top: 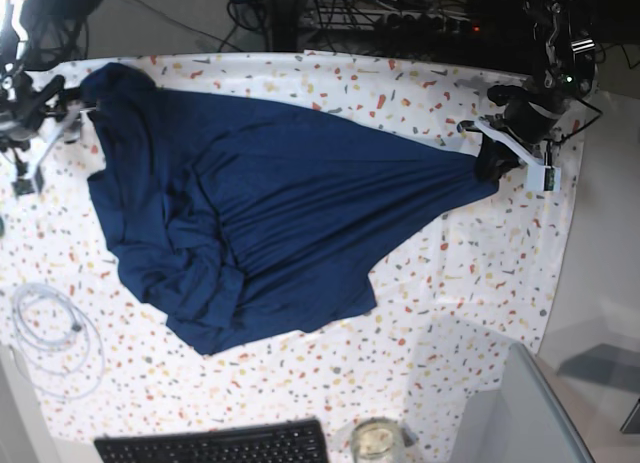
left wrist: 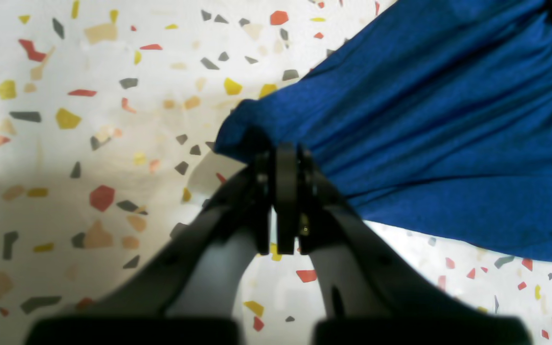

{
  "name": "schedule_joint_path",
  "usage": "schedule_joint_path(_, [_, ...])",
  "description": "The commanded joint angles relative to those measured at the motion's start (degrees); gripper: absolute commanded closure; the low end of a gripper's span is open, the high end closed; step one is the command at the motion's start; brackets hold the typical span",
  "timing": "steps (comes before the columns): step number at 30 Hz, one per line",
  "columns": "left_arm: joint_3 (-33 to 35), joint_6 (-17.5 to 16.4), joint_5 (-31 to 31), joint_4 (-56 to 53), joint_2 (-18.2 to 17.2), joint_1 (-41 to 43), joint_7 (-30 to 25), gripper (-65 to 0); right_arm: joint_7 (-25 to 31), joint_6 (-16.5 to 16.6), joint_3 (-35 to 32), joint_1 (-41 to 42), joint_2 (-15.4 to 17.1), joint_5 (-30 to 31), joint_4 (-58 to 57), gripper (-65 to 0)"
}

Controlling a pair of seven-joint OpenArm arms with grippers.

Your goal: Layout the t-shirt on the table in an organized manner, then fold the t-shirt properly

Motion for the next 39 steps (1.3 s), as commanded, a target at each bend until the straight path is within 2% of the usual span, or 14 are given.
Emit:
schedule_joint_path(1, [-0.3, -0.2, -0.6, 1.1, -0.7, -0.1, -1.2, 0.0, -0.6, 1.1, -0.9, -1.4, -0.8, 1.8, 1.8, -33.5])
schedule_joint_path(5, [-0.3, -0.2, -0.6, 1.1, -0.7, -0.4, -1.1, 0.0, -0.3, 4.3, -8.2, -3.9, -2.1, 1.9, 2.6, -15.5])
schedule_joint_path(7, [-0.3, -0.2, -0.6, 1.6, -1.3, -0.5, -1.1, 0.0, -0.4, 4.6, -11.9, -4.1, -2.5, 1.9, 2.5, -4.2])
schedule_joint_path(8, [-0.3, -0.2, -0.6, 2.2, -1.5, -0.5, -1.1, 0.0, -0.4, 4.6, -13.3, -4.0, -2.5, 1.9, 2.4, -0.6])
schedule_joint_path(10, [-0.3, -0.2, -0.6, 4.1, -1.4, -0.5, -1.1, 0.0, -0.4, 4.4, -15.5, -3.8, -2.6, 1.9, 0.8, 0.0])
schedule_joint_path(15, [-0.3, -0.2, -0.6, 6.8, -1.4, -0.3, -1.1, 0.0, 0.1, 4.4, -15.9, -0.9, -4.4, 1.8, -6.9, -0.3])
schedule_joint_path(20, [-0.3, -0.2, -0.6, 6.3, -1.4, -0.1, -1.1, 0.0, 6.6, 4.4, -15.9, 0.0, -4.0, 1.8, -14.2, -0.2])
schedule_joint_path(25, [-0.3, -0.2, -0.6, 6.3, -2.6, 0.1, -1.1, 0.0, 8.6, 4.4, -13.1, 1.0, -0.7, 1.7, -20.9, -0.2])
schedule_joint_path(31, [-3.1, -0.2, -0.6, 6.3, -2.4, -0.1, -1.1, 0.0, 12.4, 4.4, -9.4, 1.4, 5.7, 1.7, -25.8, -0.2])
schedule_joint_path(39, [-3.5, -0.2, -0.6, 6.2, -2.3, 0.7, -1.1, 0.0, 12.3, 4.4, -7.6, 5.2, 10.7, 1.7, -30.0, -0.2])
